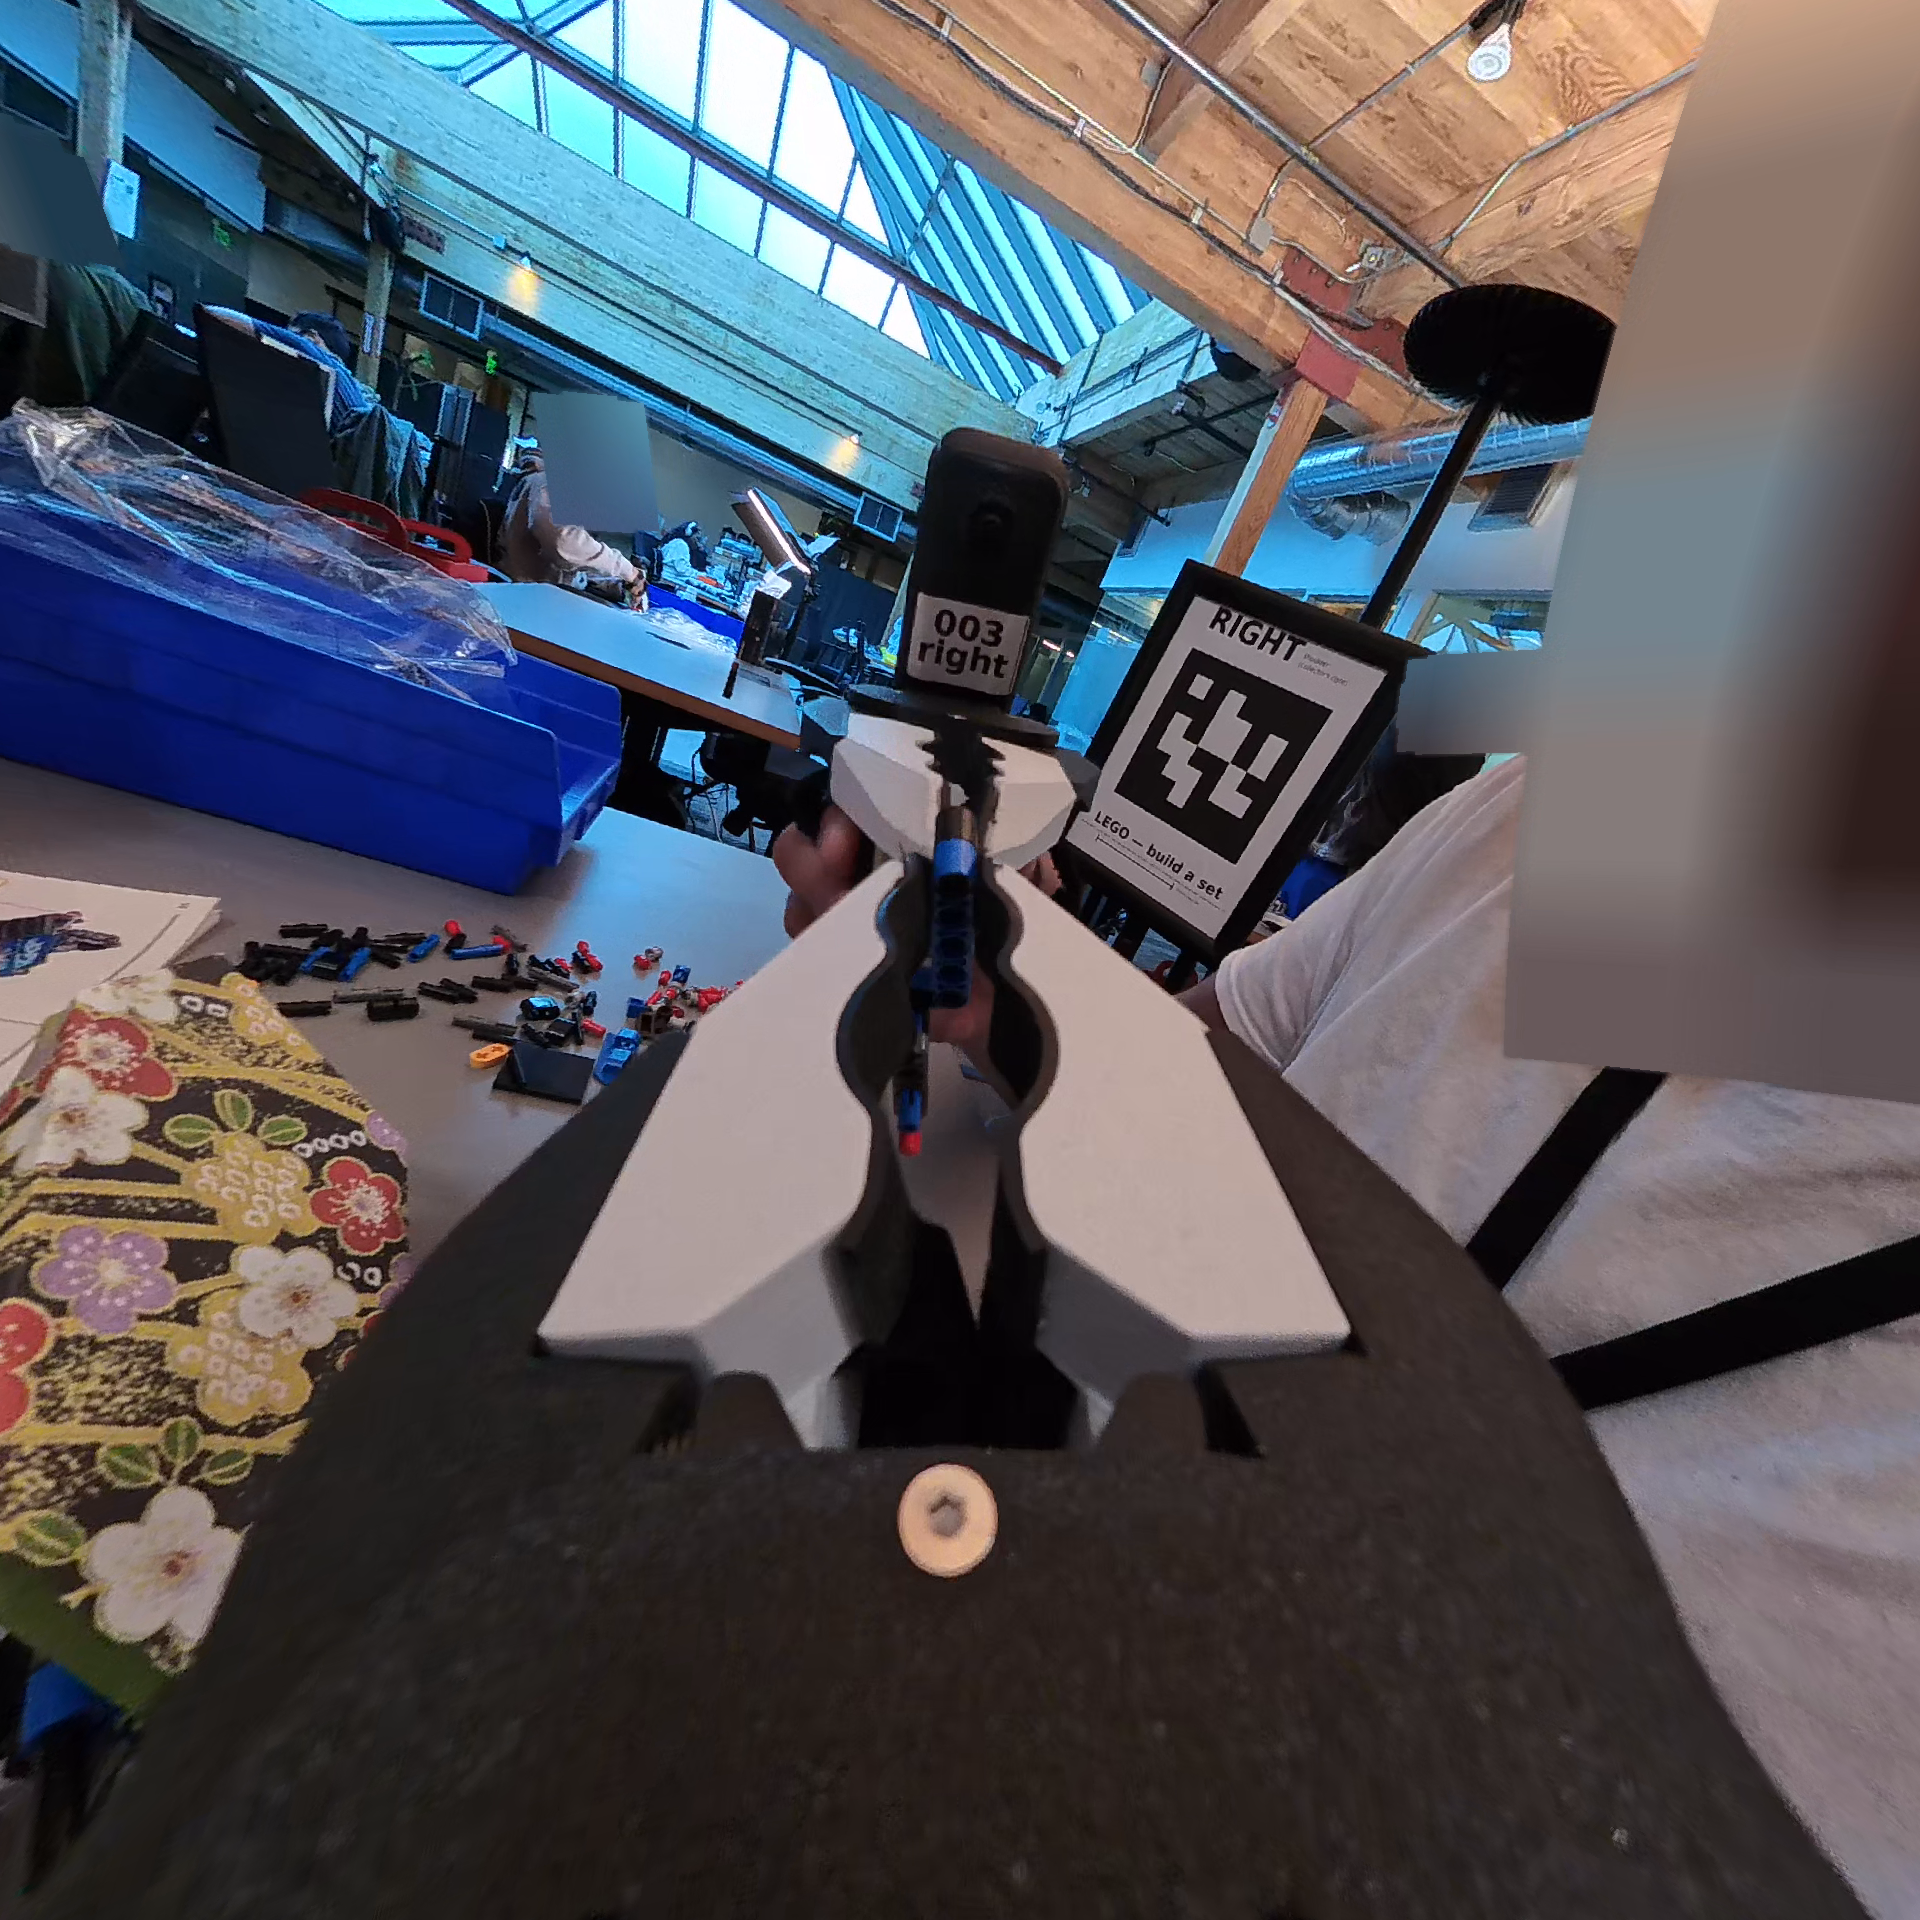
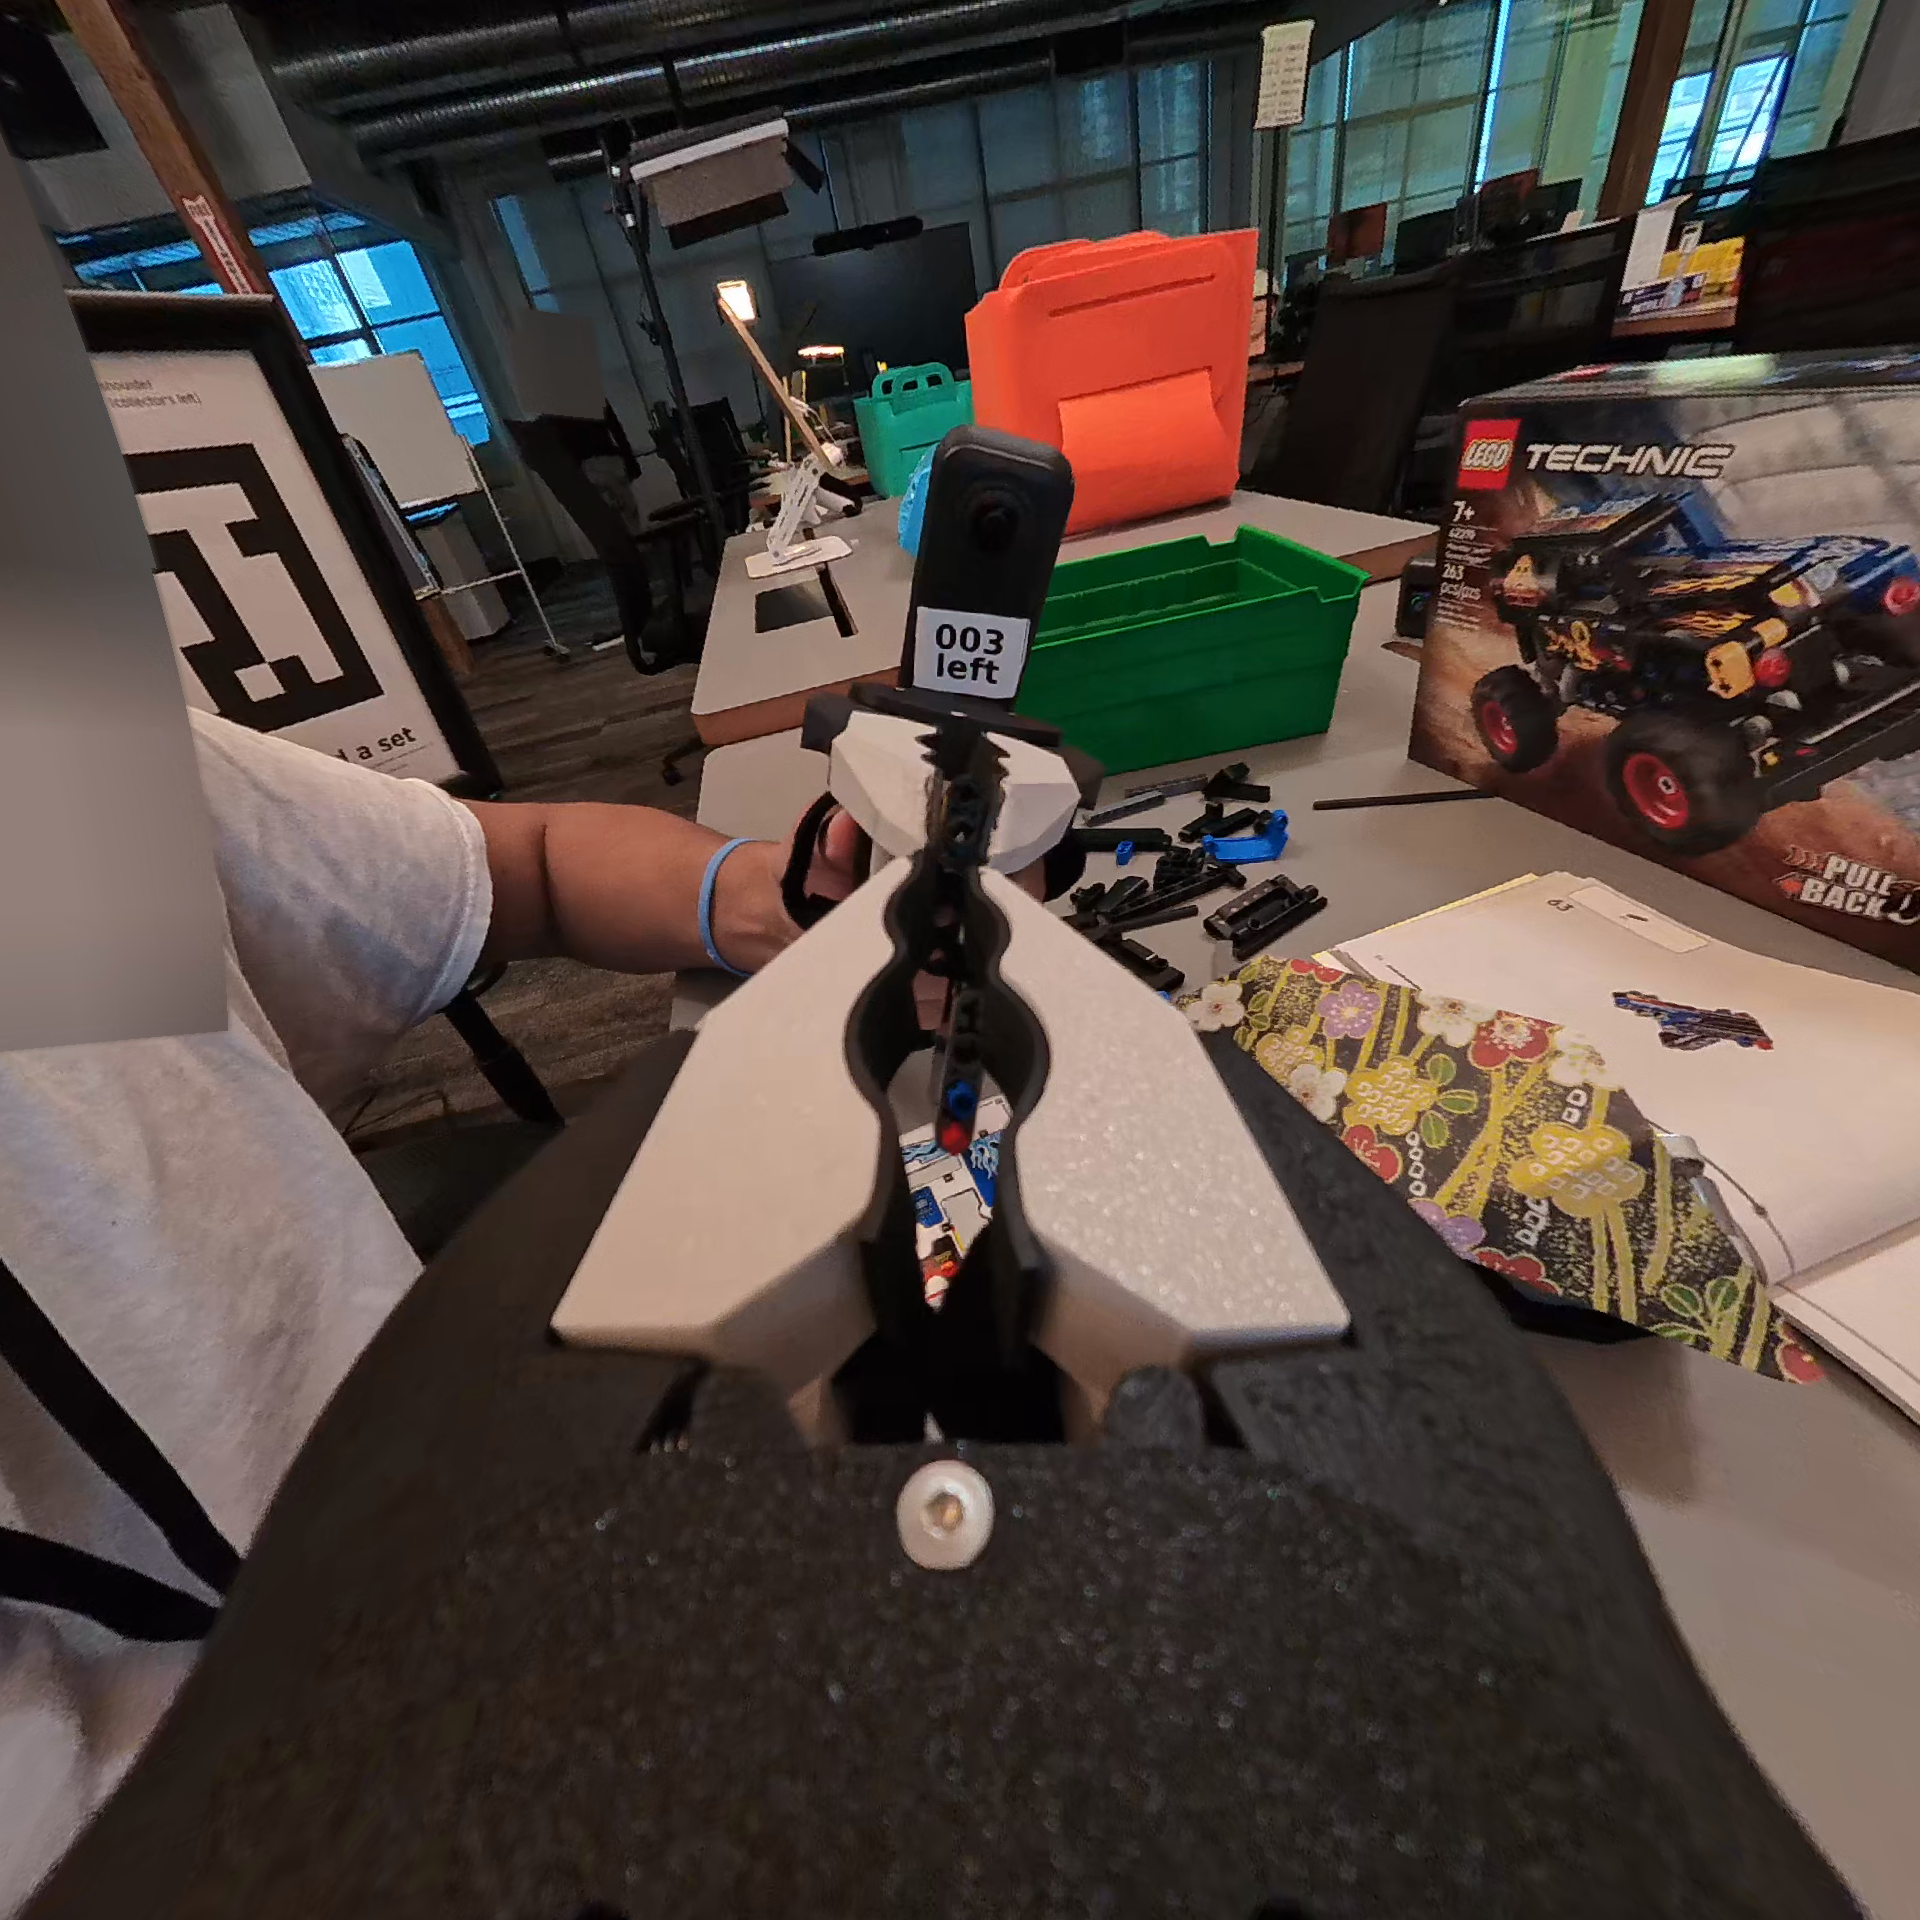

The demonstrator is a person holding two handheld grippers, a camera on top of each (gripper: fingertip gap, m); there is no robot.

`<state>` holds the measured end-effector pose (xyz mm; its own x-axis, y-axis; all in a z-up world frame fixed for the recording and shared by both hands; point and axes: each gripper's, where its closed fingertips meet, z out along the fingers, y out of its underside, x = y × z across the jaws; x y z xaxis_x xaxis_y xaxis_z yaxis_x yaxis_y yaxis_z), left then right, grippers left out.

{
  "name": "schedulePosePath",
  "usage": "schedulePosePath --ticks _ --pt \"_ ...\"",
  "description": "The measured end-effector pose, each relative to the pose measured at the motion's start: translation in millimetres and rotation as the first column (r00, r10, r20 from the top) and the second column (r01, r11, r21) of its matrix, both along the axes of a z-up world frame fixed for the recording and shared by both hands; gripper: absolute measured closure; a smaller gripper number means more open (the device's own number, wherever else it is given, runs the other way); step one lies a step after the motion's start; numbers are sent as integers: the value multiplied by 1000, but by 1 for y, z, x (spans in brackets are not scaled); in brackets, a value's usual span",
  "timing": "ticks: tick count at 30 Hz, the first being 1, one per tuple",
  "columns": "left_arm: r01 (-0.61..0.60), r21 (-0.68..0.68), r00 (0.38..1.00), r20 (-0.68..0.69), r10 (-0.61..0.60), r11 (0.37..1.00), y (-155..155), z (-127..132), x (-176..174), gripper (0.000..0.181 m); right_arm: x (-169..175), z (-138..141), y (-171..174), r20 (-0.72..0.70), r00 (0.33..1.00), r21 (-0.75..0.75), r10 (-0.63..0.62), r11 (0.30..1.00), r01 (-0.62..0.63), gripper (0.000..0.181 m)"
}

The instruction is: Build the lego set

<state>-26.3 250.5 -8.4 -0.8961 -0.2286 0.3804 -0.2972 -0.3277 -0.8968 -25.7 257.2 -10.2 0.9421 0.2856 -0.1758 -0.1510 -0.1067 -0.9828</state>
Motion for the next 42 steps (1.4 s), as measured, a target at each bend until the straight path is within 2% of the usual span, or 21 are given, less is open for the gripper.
schedulePosePath --ticks 16,19,28,30,33,42 --pt "13 46 1000 19 -14 999 -3 -7 -2 176 -2 -11 -4 38 998 -98 45 994 -42 178" --pt "20 97 999 39 -24 995 -8 -11 -5 176 -6 -16 -6 68 996 -144 65 988 -55 178" --pt "29 139 996 77 -40 990 -13 -8 -11 176 -12 -10 -10 106 990 -103 89 992 -78 177" --pt "27 155 995 89 -41 988 -14 -9 -12 176 -11 -9 -13 114 990 -98 83 993 -72 169" --pt "22 147 996 82 -35 989 -12 -10 -10 176 -11 -5 -17 87 991 -85 98 992 -91 173" --pt "26 156 996 75 -38 987 -14 -13 -10 176 -9 -11 -17 144 986 -109 88 991 -73 178"
